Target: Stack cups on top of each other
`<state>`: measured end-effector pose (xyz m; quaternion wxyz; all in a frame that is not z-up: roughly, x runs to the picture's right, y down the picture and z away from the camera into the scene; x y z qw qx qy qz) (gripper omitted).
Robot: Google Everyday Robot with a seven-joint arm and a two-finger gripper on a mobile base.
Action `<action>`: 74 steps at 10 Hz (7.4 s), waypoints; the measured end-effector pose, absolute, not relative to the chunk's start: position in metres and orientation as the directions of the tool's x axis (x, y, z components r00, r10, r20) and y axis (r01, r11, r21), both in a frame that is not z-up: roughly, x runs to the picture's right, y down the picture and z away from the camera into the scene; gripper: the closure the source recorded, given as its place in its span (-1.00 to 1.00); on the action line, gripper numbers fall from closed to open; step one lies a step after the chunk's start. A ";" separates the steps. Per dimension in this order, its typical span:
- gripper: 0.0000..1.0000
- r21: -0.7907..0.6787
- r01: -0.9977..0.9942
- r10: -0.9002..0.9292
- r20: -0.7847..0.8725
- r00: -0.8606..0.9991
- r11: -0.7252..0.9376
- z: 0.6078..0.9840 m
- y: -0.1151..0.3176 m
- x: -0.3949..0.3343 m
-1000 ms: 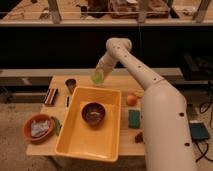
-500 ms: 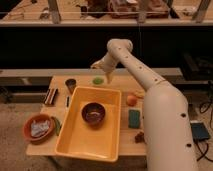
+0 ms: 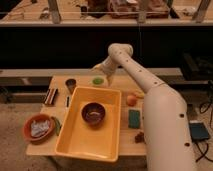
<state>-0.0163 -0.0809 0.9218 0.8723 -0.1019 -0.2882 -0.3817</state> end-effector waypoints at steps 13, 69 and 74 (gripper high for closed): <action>1.00 0.022 0.737 -0.599 0.598 0.532 0.676 0.942 -0.065 -0.016; 1.00 0.141 0.923 -0.763 0.614 0.202 0.358 0.872 -0.110 -0.186; 1.00 0.127 0.919 -0.751 0.623 0.219 0.373 0.880 -0.110 -0.181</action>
